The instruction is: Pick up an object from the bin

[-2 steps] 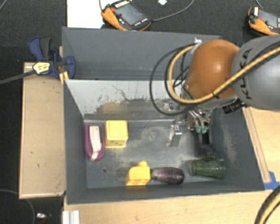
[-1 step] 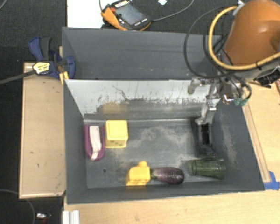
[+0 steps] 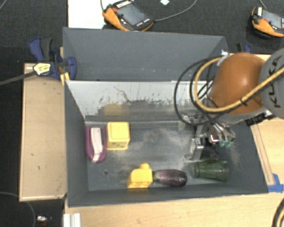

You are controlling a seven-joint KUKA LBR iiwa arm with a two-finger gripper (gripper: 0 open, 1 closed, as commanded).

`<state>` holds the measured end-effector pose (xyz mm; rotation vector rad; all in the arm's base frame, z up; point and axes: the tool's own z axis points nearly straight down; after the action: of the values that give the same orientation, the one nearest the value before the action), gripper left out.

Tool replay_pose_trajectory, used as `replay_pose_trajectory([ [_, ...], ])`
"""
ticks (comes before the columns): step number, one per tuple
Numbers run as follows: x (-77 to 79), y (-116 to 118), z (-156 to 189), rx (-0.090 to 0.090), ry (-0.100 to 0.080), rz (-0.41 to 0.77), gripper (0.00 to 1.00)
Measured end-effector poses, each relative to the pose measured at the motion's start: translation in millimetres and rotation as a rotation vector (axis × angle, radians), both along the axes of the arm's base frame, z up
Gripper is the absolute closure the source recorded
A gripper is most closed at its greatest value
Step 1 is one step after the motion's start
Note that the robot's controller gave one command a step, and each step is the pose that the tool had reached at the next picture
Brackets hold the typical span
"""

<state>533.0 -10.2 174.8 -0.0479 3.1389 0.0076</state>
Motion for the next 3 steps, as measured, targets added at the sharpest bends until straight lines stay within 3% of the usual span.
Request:
replay_pose_trajectory([
  [1,14.9,15,15,-0.004,-0.014,0.065,0.00],
  [2,48.3,-25,-54,-0.001,0.001,0.213,0.00],
  [3,33.4,-8,26,-0.003,-0.032,0.161,0.00],
])
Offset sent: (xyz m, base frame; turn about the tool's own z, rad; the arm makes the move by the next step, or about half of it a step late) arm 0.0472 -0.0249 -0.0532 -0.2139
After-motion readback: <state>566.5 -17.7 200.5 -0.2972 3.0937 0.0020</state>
